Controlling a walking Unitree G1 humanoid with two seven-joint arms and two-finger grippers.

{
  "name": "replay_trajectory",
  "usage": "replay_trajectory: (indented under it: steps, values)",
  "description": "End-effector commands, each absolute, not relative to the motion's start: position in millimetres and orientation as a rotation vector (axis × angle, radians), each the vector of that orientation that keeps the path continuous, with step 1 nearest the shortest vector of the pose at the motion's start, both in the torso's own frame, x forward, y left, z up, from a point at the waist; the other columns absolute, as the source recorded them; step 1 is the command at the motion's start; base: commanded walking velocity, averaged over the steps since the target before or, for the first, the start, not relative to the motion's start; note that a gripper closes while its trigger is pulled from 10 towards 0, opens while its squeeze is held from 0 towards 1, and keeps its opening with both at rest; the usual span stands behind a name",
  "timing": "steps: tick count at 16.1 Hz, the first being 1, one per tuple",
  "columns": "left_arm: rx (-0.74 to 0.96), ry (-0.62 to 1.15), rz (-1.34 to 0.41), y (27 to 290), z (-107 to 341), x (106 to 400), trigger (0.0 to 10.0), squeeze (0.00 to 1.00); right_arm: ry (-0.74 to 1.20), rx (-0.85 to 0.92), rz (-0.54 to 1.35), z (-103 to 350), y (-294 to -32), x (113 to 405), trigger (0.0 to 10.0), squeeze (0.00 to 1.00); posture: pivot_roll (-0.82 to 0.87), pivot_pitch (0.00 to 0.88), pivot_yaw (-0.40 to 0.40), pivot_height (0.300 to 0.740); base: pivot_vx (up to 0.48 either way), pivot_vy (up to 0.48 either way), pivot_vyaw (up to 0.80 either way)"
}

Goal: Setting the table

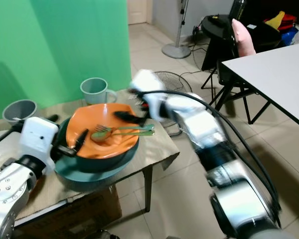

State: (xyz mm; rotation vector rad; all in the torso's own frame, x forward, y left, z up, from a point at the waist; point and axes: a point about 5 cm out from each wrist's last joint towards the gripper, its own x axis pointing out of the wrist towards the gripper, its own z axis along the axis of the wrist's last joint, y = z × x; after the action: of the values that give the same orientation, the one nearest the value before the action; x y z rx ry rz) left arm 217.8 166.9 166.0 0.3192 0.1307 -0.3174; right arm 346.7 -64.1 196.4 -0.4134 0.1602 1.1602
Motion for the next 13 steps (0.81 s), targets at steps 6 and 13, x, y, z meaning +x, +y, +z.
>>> replay_trajectory:
  steps: [6,13]
  values:
    - [0.379,0.204,-0.575,160,169,210,10.0,0.00,0.295,-0.599,1.352,183,-43,350,4.1,0.00,-0.05,0.000,0.010,0.740,0.000,0.000,0.00]
    - [0.391,0.260,-0.650,160,164,209,10.0,0.00,0.381,-0.743,1.349,163,-37,352,0.0,0.00,-0.06,0.000,0.010,0.740,0.000,0.000,0.00]
